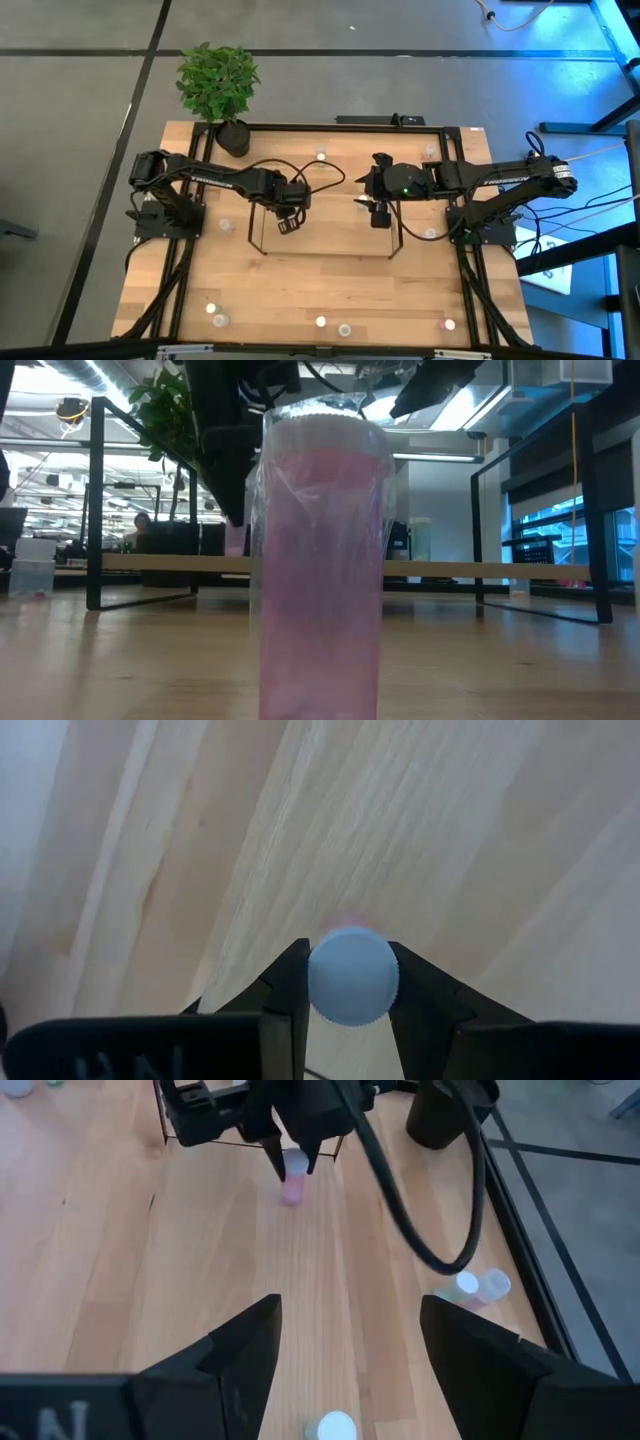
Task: Pick and place medicine bottles onto shelf by color
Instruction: Put the left pink pill bottle on the shelf
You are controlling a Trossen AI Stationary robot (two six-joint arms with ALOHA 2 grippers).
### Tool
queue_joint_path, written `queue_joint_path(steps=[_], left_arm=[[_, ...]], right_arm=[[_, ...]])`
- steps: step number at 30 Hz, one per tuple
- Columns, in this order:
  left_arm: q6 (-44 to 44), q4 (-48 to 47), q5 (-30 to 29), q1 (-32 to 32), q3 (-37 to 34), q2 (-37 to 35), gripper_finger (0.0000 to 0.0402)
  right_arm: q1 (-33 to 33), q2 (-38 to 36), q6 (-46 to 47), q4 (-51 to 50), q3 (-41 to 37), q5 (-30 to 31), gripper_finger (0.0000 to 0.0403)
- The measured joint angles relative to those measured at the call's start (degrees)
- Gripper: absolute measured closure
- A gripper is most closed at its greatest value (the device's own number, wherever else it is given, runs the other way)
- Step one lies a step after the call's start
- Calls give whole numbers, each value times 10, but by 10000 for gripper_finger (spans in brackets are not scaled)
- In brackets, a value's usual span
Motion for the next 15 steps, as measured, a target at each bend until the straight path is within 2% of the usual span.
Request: queue_joint_path(steps=[15], left_arm=[[-16, -5, -6, 18, 0, 5, 303]], right_arm=[[0, 0, -1, 0, 0, 0, 161]])
